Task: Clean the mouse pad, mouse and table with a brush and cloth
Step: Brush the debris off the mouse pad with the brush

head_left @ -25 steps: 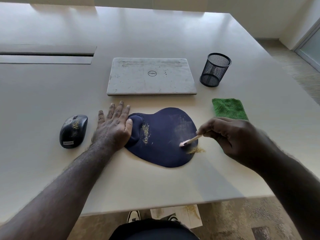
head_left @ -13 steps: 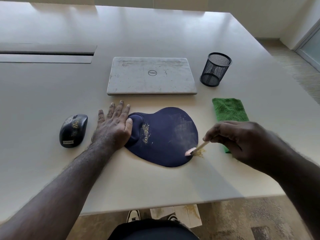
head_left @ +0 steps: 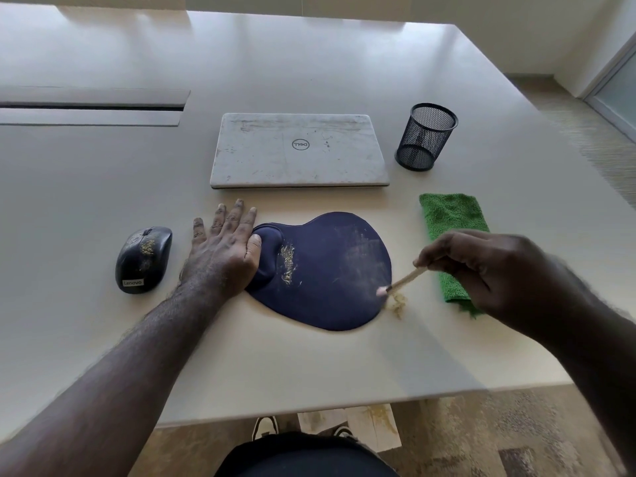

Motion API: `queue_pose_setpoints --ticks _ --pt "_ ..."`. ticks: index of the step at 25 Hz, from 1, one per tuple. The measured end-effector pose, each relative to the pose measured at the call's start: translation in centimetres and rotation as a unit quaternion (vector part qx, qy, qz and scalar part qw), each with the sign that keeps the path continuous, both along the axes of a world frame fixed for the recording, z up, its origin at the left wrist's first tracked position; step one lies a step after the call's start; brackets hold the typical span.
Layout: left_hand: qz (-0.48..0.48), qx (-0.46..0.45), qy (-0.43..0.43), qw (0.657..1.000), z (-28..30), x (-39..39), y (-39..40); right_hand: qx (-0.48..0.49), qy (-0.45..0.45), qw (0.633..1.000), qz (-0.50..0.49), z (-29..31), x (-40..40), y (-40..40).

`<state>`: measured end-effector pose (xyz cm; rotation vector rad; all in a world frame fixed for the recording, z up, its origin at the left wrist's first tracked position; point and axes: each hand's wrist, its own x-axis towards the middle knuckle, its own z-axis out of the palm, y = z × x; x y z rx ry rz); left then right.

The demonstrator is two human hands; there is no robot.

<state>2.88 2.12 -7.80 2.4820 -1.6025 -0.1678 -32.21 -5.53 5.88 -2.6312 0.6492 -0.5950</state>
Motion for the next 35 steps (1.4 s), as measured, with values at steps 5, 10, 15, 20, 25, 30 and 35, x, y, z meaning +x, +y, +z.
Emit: queue_pose_setpoints --ticks 5,10,15,20,25,30,35 --pt "0.0 0.003 0.004 1.0 0.2 -0.1 0.1 -0.002 0.016 1.0 -0.012 -1.1 0.0 0.1" --pt "0.001 0.0 0.006 1.0 0.2 -0.1 0.1 -0.022 -0.02 0.999 -0.036 -0.8 -0.1 -1.1" --pt "0.001 -0.001 0.007 1.0 0.2 -0.1 0.0 -0.071 -0.067 0.989 -0.114 -3.4 3.5 -1.2" --pt "0.001 -0.003 0.009 1.0 0.2 -0.1 0.1 -0.053 -0.043 0.994 -0.089 -3.4 4.1 -1.3" --pt "0.001 -0.002 0.009 1.0 0.3 0.0 0.0 -0.088 -0.081 0.984 -0.129 -3.0 5.5 -2.7" --pt "-0.001 -0.002 0.004 1.0 0.3 -0.2 0.1 -0.051 -0.022 0.991 -0.123 -3.3 6.2 -1.9" --pt "-0.001 0.001 0.006 1.0 0.5 -0.2 0.1 -0.08 -0.077 0.978 -0.175 -2.5 6.3 -2.7"
